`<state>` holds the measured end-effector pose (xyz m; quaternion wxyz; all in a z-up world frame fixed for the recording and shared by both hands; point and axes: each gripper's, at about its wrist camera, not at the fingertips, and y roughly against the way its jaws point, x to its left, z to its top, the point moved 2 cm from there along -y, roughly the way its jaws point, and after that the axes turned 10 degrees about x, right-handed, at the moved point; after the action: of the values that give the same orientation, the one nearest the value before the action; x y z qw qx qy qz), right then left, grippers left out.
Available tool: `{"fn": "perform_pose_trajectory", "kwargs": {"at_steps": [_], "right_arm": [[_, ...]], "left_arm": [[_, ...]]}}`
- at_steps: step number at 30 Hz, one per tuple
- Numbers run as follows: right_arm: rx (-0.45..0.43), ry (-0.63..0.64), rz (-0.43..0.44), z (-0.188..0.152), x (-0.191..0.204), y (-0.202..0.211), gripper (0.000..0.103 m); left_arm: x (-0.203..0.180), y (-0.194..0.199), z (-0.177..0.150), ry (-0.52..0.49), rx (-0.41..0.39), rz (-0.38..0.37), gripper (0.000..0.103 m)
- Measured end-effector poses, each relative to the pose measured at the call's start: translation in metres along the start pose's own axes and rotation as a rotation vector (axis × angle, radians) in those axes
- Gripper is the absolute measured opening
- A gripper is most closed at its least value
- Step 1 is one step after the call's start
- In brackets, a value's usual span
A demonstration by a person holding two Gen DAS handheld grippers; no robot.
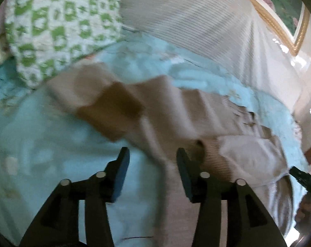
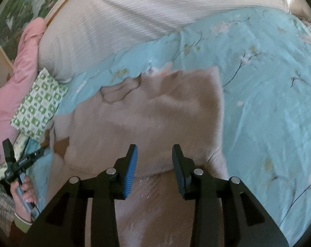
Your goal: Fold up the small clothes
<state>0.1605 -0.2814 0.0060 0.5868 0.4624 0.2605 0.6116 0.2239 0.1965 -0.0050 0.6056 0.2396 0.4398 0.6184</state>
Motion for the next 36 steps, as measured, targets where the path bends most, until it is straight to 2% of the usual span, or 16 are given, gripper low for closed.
{"fn": "perform_pose_trajectory", "kwargs": {"at_steps": [2,6,11,13,15,16,17,18,19,20,21,23,26,31,36], "right_arm": [[0.016,-0.003,0.013,-0.005,0.003,-0.004,0.038],[0.042,-0.002,0.027,-0.014,0.011,-0.011,0.039],[0.070,0.004,0.052,-0.021,0.024,-0.021,0.040],[0.075,0.011,0.054,-0.024,0.027,-0.023,0.040],[0.082,0.012,0.053,-0.026,0.028,-0.025,0.041],[0.086,0.011,0.052,-0.026,0.028,-0.026,0.041],[0.088,0.010,0.050,-0.027,0.029,-0.027,0.041],[0.090,0.010,0.045,-0.028,0.028,-0.028,0.041],[0.092,0.009,0.040,-0.029,0.027,-0.028,0.041],[0.095,0.006,0.038,-0.029,0.026,-0.029,0.041],[0.096,0.004,0.036,-0.030,0.025,-0.029,0.041],[0.097,-0.001,0.030,-0.031,0.023,-0.029,0.041],[0.094,-0.006,0.026,-0.032,0.022,-0.029,0.041],[0.092,-0.007,0.046,-0.033,0.022,-0.028,0.041],[0.073,-0.011,0.077,-0.035,0.023,-0.019,0.041]], "left_arm": [[0.009,0.003,0.001,-0.004,-0.006,0.032,0.051],[0.020,0.005,0.008,0.000,-0.024,0.091,0.070],[0.015,-0.012,0.020,-0.055,-0.012,0.181,0.077],[0.015,-0.023,0.024,-0.052,0.018,0.170,0.077],[0.023,-0.035,0.029,-0.003,0.054,0.131,0.076],[0.027,-0.038,0.031,0.022,0.063,0.117,0.075],[0.033,-0.041,0.033,0.053,0.069,0.100,0.056],[0.041,-0.045,0.036,0.088,0.078,0.072,0.027],[0.045,-0.047,0.037,0.110,0.090,0.038,0.016],[0.049,-0.047,0.037,0.132,0.090,0.013,0.008],[0.052,-0.045,0.038,0.144,0.071,0.018,0.003],[0.051,-0.038,0.037,0.127,0.031,0.050,0.003],[0.044,-0.021,0.032,0.097,-0.023,0.060,0.002],[0.008,0.021,0.027,0.001,-0.115,0.008,0.002],[-0.063,0.053,0.024,-0.129,-0.175,-0.092,0.001]]}}
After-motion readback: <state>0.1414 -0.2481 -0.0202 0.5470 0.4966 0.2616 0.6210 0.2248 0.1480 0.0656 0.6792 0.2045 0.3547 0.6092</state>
